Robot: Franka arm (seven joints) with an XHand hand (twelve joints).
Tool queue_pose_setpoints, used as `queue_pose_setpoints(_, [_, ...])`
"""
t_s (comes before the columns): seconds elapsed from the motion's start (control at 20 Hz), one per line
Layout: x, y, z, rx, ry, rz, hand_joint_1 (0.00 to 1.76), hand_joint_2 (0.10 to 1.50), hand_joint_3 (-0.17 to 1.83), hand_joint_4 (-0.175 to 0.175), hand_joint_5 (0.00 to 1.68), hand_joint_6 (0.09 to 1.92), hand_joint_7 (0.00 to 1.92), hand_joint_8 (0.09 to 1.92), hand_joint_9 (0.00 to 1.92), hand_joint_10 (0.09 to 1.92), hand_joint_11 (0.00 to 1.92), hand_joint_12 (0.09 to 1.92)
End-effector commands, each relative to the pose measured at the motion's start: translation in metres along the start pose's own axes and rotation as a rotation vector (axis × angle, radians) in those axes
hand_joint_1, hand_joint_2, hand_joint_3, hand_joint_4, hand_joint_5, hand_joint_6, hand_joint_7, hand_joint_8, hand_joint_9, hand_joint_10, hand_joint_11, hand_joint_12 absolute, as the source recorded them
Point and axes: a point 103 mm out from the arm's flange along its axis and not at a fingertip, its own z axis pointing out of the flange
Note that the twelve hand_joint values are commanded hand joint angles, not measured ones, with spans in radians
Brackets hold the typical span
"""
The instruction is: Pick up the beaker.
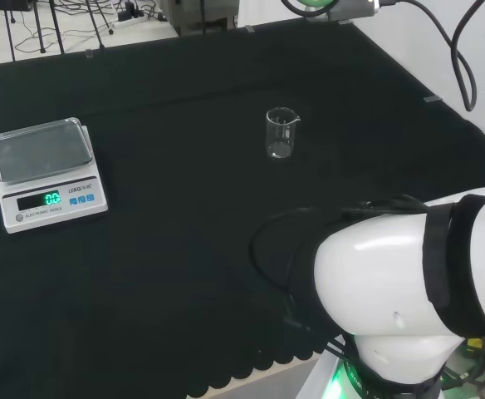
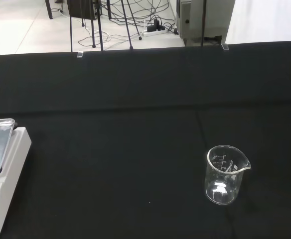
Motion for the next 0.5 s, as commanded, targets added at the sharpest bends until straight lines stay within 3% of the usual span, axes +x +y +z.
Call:
queue_pose_setpoints(0.05, [0.0, 0.0005, 0.0, -0.009, -0.012, -0.001, 0.61, 0.69, 0.36, -0.017, 0.19, 0.09, 0.26, 0.85, 0.32, 0.84, 0.05, 1.3])
queue_pose_setpoints(0.5, [-0.0093, 0.0055, 0.0007, -0.006, 0.002, 0.018, 0.61, 0.71, 0.33, -0.024, 0.23, 0.09, 0.29, 0.81, 0.27, 0.84, 0.0, 1.25])
